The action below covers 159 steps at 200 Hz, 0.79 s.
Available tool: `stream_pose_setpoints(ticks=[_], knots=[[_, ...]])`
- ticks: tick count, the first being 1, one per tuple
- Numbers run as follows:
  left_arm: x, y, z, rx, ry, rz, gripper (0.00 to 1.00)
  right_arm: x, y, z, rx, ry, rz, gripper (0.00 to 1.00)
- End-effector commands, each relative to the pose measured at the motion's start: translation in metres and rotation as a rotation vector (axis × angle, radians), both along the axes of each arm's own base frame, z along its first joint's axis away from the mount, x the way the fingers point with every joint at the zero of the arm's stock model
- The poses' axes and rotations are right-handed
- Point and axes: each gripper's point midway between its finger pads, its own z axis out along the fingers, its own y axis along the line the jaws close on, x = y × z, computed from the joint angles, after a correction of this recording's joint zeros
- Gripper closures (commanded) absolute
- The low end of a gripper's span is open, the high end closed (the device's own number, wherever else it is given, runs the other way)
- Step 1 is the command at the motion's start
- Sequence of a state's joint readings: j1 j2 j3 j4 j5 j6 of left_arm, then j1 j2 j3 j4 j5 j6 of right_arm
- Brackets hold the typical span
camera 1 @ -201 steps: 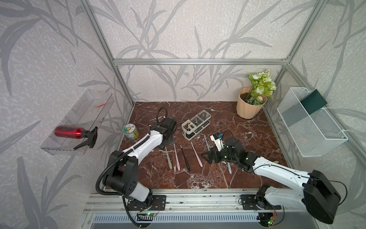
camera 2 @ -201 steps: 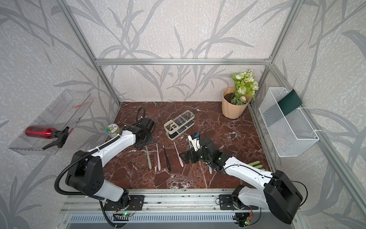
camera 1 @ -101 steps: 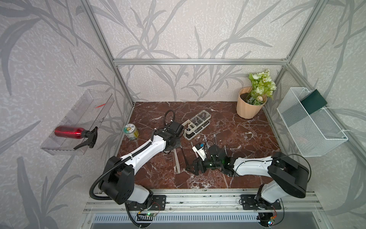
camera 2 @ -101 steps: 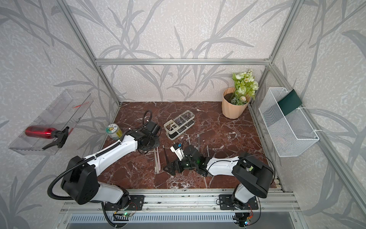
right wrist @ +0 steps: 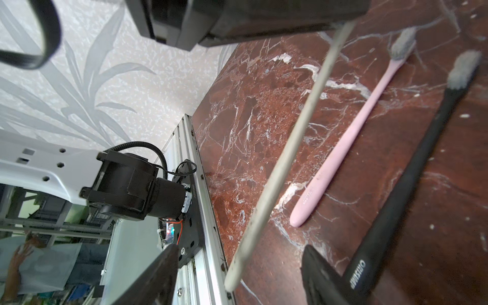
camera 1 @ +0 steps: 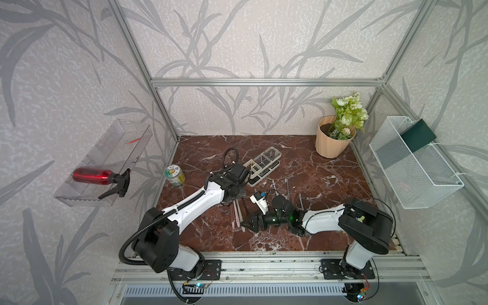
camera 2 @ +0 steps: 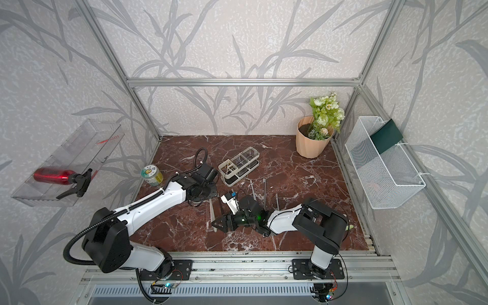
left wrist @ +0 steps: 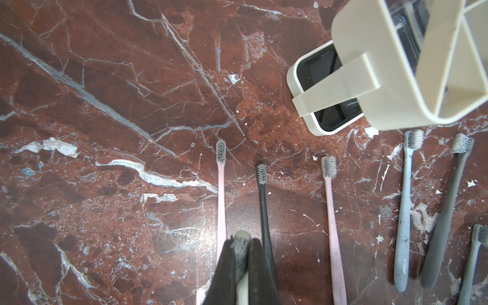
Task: Place the toothbrush into the toothbrush holder
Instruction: Pick up the toothbrush from the center of the board.
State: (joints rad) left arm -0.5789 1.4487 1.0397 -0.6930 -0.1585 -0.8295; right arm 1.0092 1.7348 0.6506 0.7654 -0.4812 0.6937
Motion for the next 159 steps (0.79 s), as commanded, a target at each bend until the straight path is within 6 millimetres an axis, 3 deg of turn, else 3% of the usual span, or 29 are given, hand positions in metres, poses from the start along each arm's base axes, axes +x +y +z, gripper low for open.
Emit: stream_pose_setpoints(ticks=[1,59,108,159], knots=[[0.0042,-0.0043,0.0099,-0.021,-0.028,0.022,1.0,0.0007,0.0083,0.0005,0.026,0.004,0.006,0.35],[0.0067,-0.0073,0.0158,-0.026,-0.04,0.016,1.0,0.0016,0.0102,-0.0056,0.025,0.025,0.001,0.64],[0.0087,-0.0096,0.0143,-0.03,-0.039,0.018,1.0,0.0011,0.0112,-0.0053,0.033,0.037,0.002,0.73],[0.0106,-0.0129,0.0178,-0.042,-0.046,0.016,1.0,0.0011,0.0104,-0.0018,0.046,0.038,-0.005,0.92]])
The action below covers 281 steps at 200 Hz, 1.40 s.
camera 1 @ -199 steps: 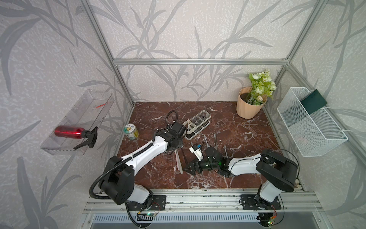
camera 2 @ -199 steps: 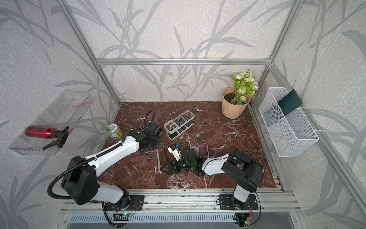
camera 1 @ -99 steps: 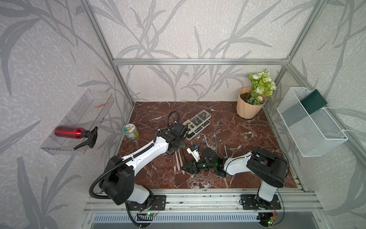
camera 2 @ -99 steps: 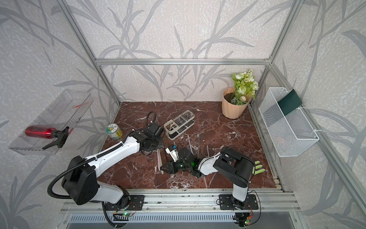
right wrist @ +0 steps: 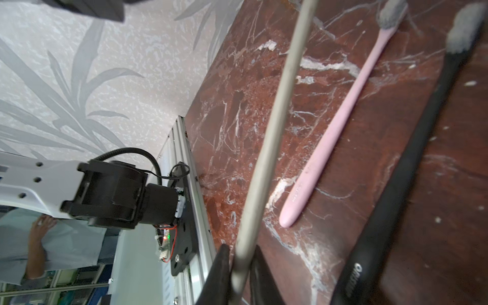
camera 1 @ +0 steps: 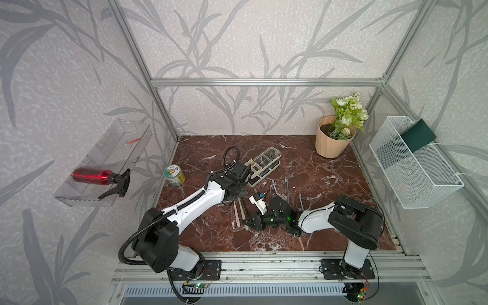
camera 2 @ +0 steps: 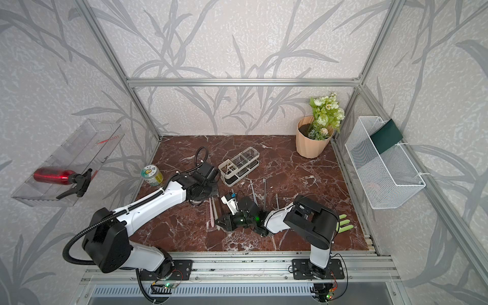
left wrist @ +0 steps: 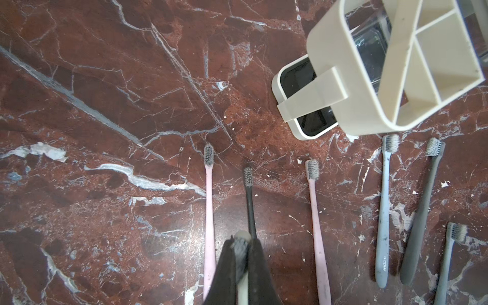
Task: Place the toothbrush into the toothbrush holder
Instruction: Pick up the toothbrush from the center of the board.
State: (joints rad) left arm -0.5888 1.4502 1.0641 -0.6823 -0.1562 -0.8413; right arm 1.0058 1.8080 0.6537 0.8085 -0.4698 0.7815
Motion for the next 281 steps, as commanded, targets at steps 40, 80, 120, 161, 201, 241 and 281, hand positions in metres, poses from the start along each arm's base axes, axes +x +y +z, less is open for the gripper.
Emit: stream_pose_setpoints(ticks=[40,80,120,161,201,241,281], knots=[[0.005,-0.006,0.018,-0.023,-0.021,0.002,0.91,-0.003,0.005,0.026,0.068,-0.077,0.03,1.0],[-0.004,-0.01,0.042,-0.032,0.004,-0.075,0.5,-0.011,-0.009,0.022,0.017,-0.121,0.05,1.0],[-0.031,-0.01,0.056,-0.085,0.151,-0.179,0.22,-0.019,-0.04,0.017,-0.111,-0.193,0.063,1.0],[-0.046,-0.022,0.055,-0.315,0.262,-0.243,0.23,-0.025,-0.056,0.032,-0.177,-0.289,0.106,1.0],[-0.056,-0.031,0.051,-0.493,0.37,-0.252,0.33,-0.031,-0.063,0.03,-0.221,-0.341,0.164,1.0],[-0.054,-0.042,0.06,-0.595,0.377,-0.267,0.45,-0.031,-0.061,0.027,-0.23,-0.332,0.188,1.0],[-0.068,-0.036,0.047,-0.552,0.446,-0.292,0.48,-0.025,-0.063,0.033,-0.215,-0.344,0.171,1.0]])
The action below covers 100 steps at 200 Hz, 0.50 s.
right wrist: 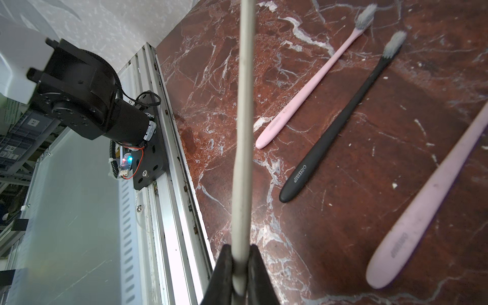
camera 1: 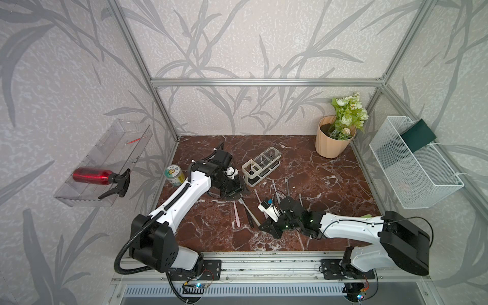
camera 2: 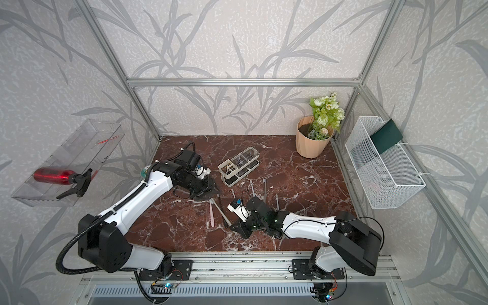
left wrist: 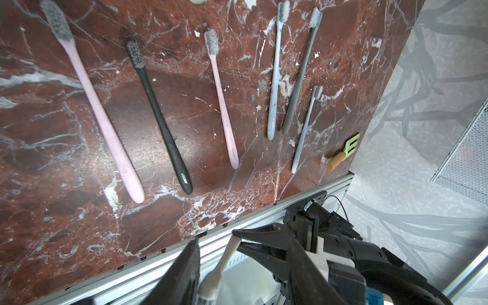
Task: Place the toothbrush into the toothbrush holder
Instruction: Pick up the toothbrush from the center of the board.
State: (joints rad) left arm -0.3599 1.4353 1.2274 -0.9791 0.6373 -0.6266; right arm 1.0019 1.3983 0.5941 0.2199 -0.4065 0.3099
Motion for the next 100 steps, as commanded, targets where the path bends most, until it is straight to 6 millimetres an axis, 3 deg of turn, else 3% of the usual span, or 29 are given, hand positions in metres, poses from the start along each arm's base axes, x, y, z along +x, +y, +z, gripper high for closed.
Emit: stream_pose_setpoints(ticks=[1,46,100], knots=[[-0.017,0.002,-0.01,0.0,0.071,-0.048,0.48,0.004,0.004,0.014,0.027,-0.025,0.013,1.0],[-0.026,0.013,-0.018,0.033,0.102,-0.073,0.5,0.009,-0.001,0.021,0.048,-0.046,-0.009,1.0],[-0.02,0.007,-0.017,-0.01,0.099,-0.05,0.69,0.009,0.003,0.021,0.061,-0.027,0.005,1.0]])
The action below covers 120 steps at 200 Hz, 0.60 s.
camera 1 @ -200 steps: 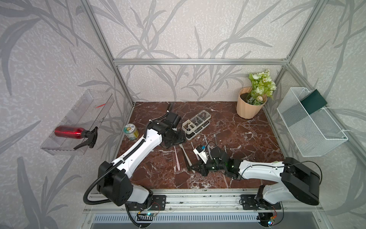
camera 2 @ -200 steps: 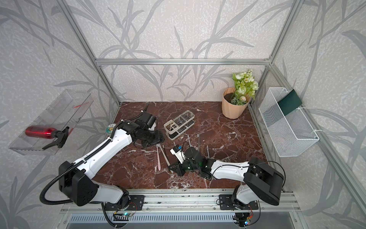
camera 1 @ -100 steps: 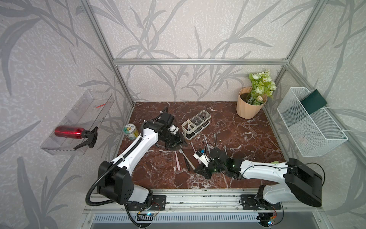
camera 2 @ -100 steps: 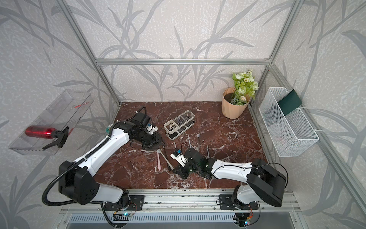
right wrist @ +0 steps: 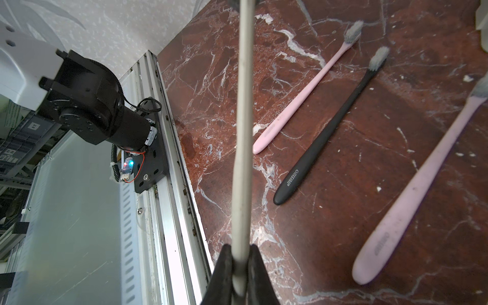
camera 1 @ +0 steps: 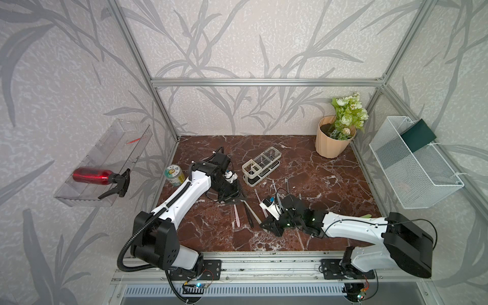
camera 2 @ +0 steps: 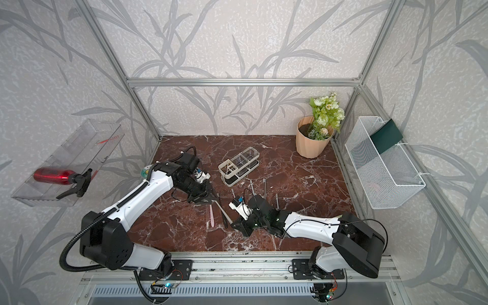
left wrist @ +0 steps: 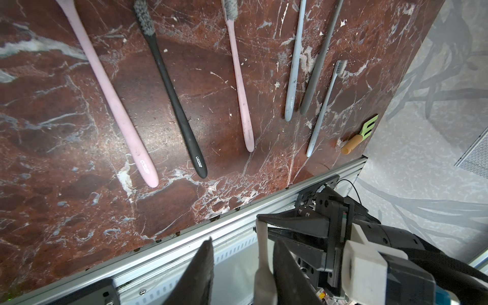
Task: Place the toothbrush into the toothbrush holder
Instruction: Pick up the toothbrush from the center of the board.
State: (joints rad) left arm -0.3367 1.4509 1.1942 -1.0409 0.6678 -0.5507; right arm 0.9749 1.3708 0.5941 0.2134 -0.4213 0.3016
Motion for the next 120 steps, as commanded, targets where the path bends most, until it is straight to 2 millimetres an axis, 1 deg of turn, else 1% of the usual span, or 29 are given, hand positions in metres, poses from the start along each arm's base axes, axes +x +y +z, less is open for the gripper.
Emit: stream_pose_setpoints(ticks=[1,39,84,101,120], knots=[[-0.0042,-0.0017,-0.0021,-0.021,0.031,-0.004,0.69,0.0022,0.0068,0.0123,0.038,-0.017,0.015,1.0],[-0.0025,-0.005,-0.0022,-0.041,0.035,-0.001,0.71,0.0036,0.0072,0.0128,0.036,-0.021,0.011,1.0],[-0.004,-0.0062,0.0007,-0.054,0.033,-0.004,0.8,0.006,0.0061,0.0073,0.023,-0.017,-0.001,1.0],[-0.0057,-0.0053,0.0001,-0.05,0.035,-0.008,0.85,0.007,0.0063,0.008,0.026,-0.017,-0.005,1.0],[-0.0068,-0.0047,-0.0014,-0.046,0.038,-0.012,0.87,0.008,0.0059,0.0089,0.029,-0.016,-0.009,1.0]])
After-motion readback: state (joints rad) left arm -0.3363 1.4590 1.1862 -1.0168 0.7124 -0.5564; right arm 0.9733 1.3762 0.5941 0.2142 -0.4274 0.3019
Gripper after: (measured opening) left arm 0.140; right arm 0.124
